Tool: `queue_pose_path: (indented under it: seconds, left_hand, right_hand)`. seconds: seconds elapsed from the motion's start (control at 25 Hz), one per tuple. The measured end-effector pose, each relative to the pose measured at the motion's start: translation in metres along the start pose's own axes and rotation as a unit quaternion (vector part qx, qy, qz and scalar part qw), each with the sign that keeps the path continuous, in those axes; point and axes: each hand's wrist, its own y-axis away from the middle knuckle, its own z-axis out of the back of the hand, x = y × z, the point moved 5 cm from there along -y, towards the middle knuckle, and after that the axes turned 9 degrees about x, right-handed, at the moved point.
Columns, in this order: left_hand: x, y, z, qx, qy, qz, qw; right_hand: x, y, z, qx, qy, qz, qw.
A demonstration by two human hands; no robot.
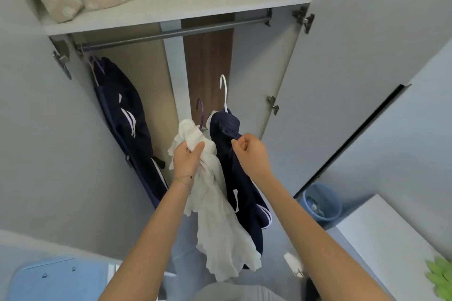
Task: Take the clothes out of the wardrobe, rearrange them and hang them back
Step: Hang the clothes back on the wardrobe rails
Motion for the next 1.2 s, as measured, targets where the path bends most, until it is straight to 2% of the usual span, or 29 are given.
queue_pose_path:
  seconds: [0.24,0.48,0.8,1.0,1.2]
  left_hand:
    - [-0.025,-0.071,-0.002,-0.079,-0.018,-0.003,0.997]
    - [-0.036,-0.119,0.017,-0.169,-0.01,-0.006,0.986]
    - [-0.053,-0.211,0.072,-0.201,-0.038,0.007,0.979]
    - [-0.055,-0.269,0.127,-0.225,-0.003,-0.01,0.974]
    - [-0.063,-0.317,0.175,-0.268,-0.017,0.023,0.963]
  right_hand:
    - [0.006,-0.095,0.001,0.039,-0.054,0.041,0.997]
    - [0.035,-0.17,-0.017,0.107,-0.073,0.144,0.981]
    - [0.065,-0.253,-0.069,0.118,-0.041,0.221,0.967]
    - [0.082,-0.295,-0.109,0.122,-0.055,0.252,0.959]
    - [0.098,-0.328,-0.131,0.129,-0.05,0.268,0.953]
